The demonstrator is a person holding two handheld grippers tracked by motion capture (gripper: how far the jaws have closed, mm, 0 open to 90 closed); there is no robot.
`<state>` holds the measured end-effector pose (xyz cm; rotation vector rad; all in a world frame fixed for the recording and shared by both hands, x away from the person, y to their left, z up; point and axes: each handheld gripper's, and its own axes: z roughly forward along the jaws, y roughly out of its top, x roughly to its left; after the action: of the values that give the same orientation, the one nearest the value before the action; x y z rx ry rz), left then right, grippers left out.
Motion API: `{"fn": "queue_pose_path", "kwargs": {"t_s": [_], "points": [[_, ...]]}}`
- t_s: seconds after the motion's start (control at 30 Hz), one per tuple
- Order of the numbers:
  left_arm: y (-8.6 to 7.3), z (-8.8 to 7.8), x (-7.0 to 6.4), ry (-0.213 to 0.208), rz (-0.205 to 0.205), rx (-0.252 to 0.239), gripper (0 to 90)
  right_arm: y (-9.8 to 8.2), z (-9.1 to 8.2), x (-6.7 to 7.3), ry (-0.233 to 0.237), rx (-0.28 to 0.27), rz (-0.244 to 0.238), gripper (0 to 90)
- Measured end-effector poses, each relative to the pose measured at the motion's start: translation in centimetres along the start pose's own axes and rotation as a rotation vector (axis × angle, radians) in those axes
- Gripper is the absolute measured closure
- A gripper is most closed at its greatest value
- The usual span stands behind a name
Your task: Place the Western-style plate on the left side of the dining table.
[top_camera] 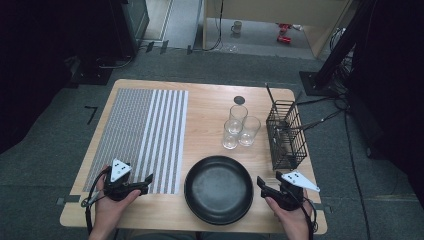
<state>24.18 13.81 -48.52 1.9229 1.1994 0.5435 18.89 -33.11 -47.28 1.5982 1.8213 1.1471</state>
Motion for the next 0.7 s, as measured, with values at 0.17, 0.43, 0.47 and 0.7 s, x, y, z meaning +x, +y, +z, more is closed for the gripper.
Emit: {"fn": "queue_pose_path", "kwargs": {"t_s": [0.17, 0.43, 0.47, 0.7], "points": [[0.4, 0.2, -0.9, -0.028, 0.007, -0.009, 9.2, 0.3, -0.1, 0.4, 0.033, -0.013, 0.018, 40.8], [0.8, 0.7, -2.1, -0.071, 0.009, -0.017, 9.2, 0.2, 0.5, 1.6, 0.06, -0.001, 0.011, 51.3], [0.8, 0.8, -2.3, -0.076, 0.008, -0.018, 9.2, 0.3, 0.6, 1.7, 0.07, 0.003, 0.005, 52.2], [1.6, 1.3, -3.7, -0.108, 0.014, -0.026, 9.2, 1.4, 1.2, 2.7, 0.104, 0.025, -0.026, 56.1]]}}
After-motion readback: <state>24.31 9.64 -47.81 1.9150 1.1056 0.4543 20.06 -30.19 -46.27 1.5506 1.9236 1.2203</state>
